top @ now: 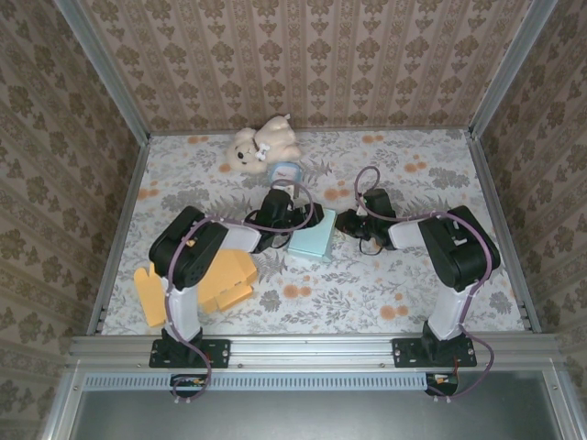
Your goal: Fold the paper box
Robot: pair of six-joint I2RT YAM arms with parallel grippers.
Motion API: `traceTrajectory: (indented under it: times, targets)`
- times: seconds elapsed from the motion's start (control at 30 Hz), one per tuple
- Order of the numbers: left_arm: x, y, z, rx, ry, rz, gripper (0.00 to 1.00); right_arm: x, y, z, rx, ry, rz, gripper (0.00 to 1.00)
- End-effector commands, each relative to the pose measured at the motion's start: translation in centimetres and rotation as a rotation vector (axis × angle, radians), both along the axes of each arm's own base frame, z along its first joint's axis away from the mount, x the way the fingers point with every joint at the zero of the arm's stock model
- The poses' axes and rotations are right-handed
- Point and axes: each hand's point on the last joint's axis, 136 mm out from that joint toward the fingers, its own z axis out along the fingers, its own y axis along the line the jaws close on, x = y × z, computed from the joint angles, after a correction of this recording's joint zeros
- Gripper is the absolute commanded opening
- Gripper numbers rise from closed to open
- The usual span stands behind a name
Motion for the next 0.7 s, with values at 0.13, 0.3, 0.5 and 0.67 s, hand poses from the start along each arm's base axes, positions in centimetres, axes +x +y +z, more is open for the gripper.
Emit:
traceTrajectory:
  times: [0.13,0.3,0.5,0.67]
  targets:
    - [-3.2,0.9,1.2,0.017,0.066,-0.06,0.83,-2.9,-2.0,-0.5,-0.121,0.027,0.002,0.16]
    - [-4.2,2.7,1.3,0.064,0.054,-0.028,0.83,-5.3,-2.8,0.1,-0.141,0.036,0.019,0.16]
    - [-6.5,3.6,0.3,0.079,0.067,-0.027,0.83,-8.8,-3.2,-0.1,-0.16,0.042,0.04,0.16]
    - [-8.2,3.8,-0.3,0.095,0.069,-0.033,0.83,-11.4,-2.8,-0.3,-0.152,0.063,0.06,0.16]
